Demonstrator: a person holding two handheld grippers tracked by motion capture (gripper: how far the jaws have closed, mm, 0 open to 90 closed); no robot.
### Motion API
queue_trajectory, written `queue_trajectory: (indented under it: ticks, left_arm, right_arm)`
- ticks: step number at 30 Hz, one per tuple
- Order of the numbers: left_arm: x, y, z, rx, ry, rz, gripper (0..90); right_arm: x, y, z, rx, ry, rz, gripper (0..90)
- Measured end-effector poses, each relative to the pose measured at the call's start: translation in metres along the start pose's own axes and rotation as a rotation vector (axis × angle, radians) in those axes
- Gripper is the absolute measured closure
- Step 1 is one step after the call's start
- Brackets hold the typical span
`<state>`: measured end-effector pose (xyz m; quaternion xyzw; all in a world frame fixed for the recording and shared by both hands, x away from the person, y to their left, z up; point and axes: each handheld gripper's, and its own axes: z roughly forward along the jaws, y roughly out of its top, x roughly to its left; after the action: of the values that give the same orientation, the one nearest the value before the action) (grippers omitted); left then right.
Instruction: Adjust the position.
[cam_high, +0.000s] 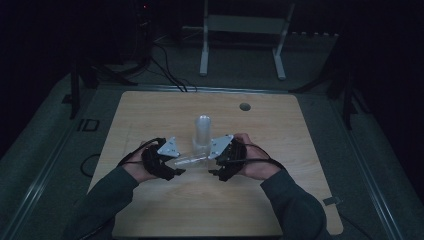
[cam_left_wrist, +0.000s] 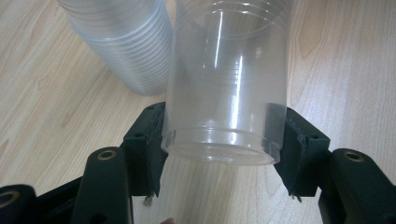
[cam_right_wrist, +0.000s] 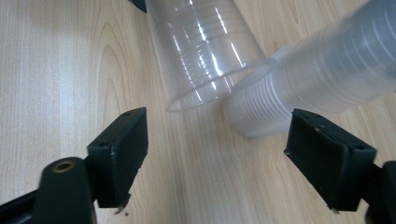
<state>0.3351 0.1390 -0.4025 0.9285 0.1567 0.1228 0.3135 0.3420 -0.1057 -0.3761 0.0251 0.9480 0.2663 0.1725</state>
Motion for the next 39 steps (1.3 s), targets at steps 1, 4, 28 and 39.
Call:
queue_trajectory:
  ticks: [1,4,28,39]
  left_arm:
    - [0.0,-0.001,-0.001,-0.001,0.003,-0.003,41.1]
    - [0.001,-0.002,-0.002,-0.021,0.001,-0.014,41.1]
    - [0.0,-0.008,-0.017,-0.143,0.011,-0.06,41.1]
    - [0.002,-0.011,-0.021,-0.193,0.012,-0.082,41.2]
  right_arm:
    - [0.0,-0.001,0.0,0.0,-0.002,0.004,21.7]
    - [-0.001,-0.003,-0.001,-0.007,-0.001,0.017,21.7]
    - [-0.002,-0.018,-0.002,-0.036,0.002,0.068,21.7]
    - [0.003,-0.021,0.001,-0.058,-0.013,0.091,21.7]
